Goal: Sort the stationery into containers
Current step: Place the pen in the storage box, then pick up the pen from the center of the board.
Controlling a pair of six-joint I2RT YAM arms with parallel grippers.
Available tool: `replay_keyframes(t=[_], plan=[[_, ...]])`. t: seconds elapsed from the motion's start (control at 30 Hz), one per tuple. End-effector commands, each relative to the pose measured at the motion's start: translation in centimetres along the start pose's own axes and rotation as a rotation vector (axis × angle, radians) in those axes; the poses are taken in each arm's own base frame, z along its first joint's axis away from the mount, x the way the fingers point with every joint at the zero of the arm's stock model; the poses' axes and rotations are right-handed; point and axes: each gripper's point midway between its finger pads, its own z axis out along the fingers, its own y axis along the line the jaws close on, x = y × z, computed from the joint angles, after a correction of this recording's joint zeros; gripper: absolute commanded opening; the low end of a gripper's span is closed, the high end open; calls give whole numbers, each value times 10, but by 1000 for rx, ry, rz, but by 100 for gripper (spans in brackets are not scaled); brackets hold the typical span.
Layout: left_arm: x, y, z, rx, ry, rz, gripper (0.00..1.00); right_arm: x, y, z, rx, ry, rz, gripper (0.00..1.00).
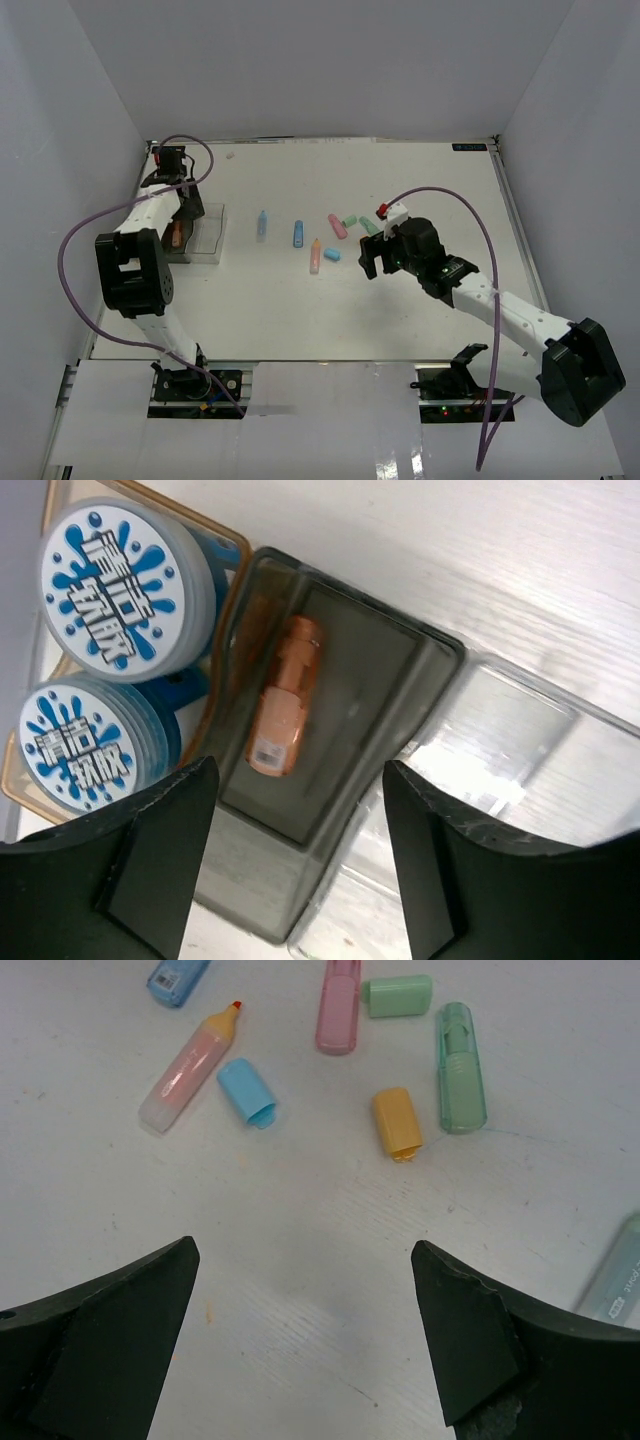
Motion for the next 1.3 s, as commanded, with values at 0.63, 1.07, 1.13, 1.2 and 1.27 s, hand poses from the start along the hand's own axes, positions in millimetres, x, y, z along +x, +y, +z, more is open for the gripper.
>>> replay_keyframes(t=[0.63, 1.07, 1.13, 1.2, 1.27], plan=[[3, -82, -216, 837, -340, -181, 98, -22, -96, 123, 90, 216, -72, 71], [30, -129, -244, 993, -272, -95, 98, 30, -111, 146, 115, 344, -53, 58], [32, -137, -246, 1006, -263, -92, 98, 34, -112, 145, 115, 359, -51, 49], [40, -149, -251, 1033, -236, -86, 98, 36, -113, 142, 119, 358, -52, 36], [43, -163, -259, 1071, -223, -86, 98, 33, -114, 137, 121, 349, -49, 30]])
